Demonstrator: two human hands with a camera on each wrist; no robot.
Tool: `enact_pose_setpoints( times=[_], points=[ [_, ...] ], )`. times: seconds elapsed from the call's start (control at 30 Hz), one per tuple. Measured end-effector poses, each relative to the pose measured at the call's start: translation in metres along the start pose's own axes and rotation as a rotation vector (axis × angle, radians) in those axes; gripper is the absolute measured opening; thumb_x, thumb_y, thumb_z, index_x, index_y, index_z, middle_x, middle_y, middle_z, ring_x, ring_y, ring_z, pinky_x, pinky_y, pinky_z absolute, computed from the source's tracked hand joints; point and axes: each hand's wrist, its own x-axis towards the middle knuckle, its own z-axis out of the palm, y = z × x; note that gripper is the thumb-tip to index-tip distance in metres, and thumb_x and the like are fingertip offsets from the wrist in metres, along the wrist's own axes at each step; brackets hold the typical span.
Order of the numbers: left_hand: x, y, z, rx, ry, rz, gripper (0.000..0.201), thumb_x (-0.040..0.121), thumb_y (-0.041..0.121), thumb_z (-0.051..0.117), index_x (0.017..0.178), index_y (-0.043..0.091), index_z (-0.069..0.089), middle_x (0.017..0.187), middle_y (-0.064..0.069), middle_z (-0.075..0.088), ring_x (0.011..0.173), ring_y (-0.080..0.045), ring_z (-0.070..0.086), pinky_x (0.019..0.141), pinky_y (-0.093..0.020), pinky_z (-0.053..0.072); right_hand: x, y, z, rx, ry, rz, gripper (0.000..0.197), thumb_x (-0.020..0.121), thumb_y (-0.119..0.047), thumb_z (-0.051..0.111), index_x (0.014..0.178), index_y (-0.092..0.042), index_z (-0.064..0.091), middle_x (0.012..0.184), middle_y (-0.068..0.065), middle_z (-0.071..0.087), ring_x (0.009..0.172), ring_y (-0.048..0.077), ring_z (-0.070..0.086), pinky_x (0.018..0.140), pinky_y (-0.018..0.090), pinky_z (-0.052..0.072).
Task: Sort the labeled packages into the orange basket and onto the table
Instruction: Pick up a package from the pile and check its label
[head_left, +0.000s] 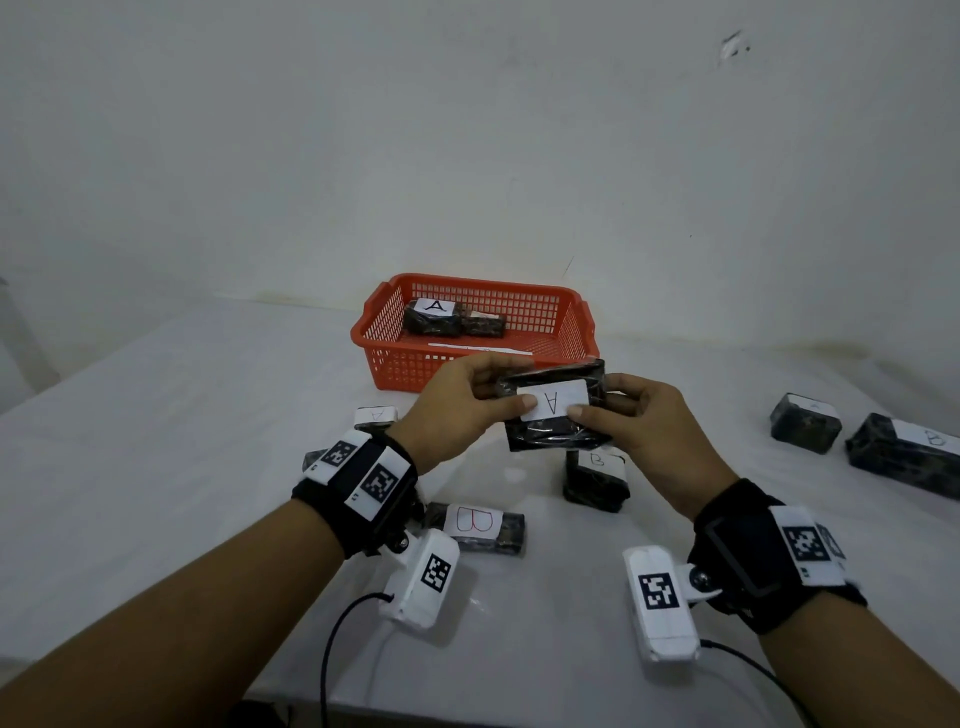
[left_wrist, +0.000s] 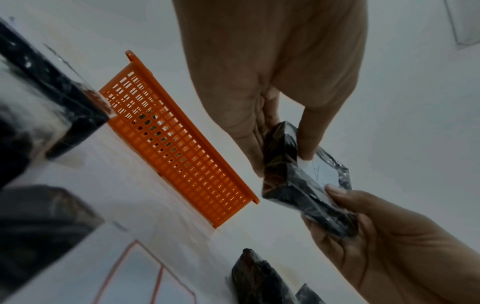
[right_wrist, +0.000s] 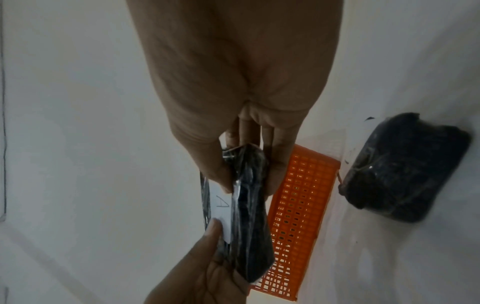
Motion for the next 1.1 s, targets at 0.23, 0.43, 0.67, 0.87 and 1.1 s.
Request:
enact_pose_setpoints(
  times=[0.23, 0.43, 0.67, 0.87, 1.1],
  points=[
    [0.006, 0.001, 0.001, 0.215, 0.027, -0.026, 0.031, 0.085, 0.01, 0.082, 0.112, 0.022, 0.071, 0.112, 0.001, 0.076, 0.108, -0.015, 0.07, 0.099, -0.036, 0.055, -0.002, -0.004, -0.006, 0.038, -0.042, -0.062, 0.02, 0.092, -0.003, 0.071, 0.111, -0.008, 0.077, 0.101, 0.01, 0.082, 0.09, 0.022, 0.079, 0.075, 0.027, 0.062],
    [0.004, 0.002, 0.001, 0.19, 0.003, -0.067, 0.034, 0.085, -0.001, 0.079, 0.114, 0.007, 0.065, 0.113, -0.006, 0.073, 0.108, -0.023, 0.071, 0.094, -0.032, 0.059, 0.001, 0.0, -0.007, 0.058, -0.071, -0.071, 0.034, 0.089, -0.016, 0.079, 0.121, -0.007, 0.071, 0.117, 0.013, 0.078, 0.108, 0.03, 0.075, 0.092, 0.039, 0.059],
    [0.0, 0.006, 0.007, 0.214, -0.033, 0.005, 0.032, 0.086, 0.001, 0.079, 0.114, 0.009, 0.064, 0.112, 0.002, 0.074, 0.103, -0.007, 0.07, 0.09, -0.02, 0.056, 0.001, 0.0, 0.003, 0.107, -0.218, 0.17, 0.05, 0.083, -0.039, 0.07, 0.127, -0.014, 0.07, 0.128, 0.011, 0.074, 0.122, 0.029, 0.069, 0.112, 0.041, 0.051],
    [-0.008, 0.012, 0.002, 0.028, -0.196, -0.082, 0.073, 0.076, 0.032, 0.089, 0.139, 0.023, 0.054, 0.13, 0.011, 0.068, 0.12, -0.001, 0.065, 0.097, -0.017, 0.053, 0.001, 0.003, -0.005, 0.047, -0.137, 0.058, 0.039, 0.083, -0.024, 0.082, 0.12, -0.021, 0.072, 0.118, 0.003, 0.078, 0.118, 0.02, 0.072, 0.106, 0.035, 0.053],
    [-0.008, 0.008, 0.004, 0.03, -0.097, -0.065, 0.058, 0.083, 0.023, 0.085, 0.133, 0.015, 0.057, 0.128, 0.0, 0.069, 0.118, -0.01, 0.067, 0.101, -0.03, 0.055, 0.0, 0.006, -0.005, 0.013, -0.15, 0.035, 0.072, 0.061, -0.044, 0.087, 0.127, -0.022, 0.067, 0.117, -0.002, 0.079, 0.115, 0.018, 0.073, 0.103, 0.036, 0.054]
  ],
)
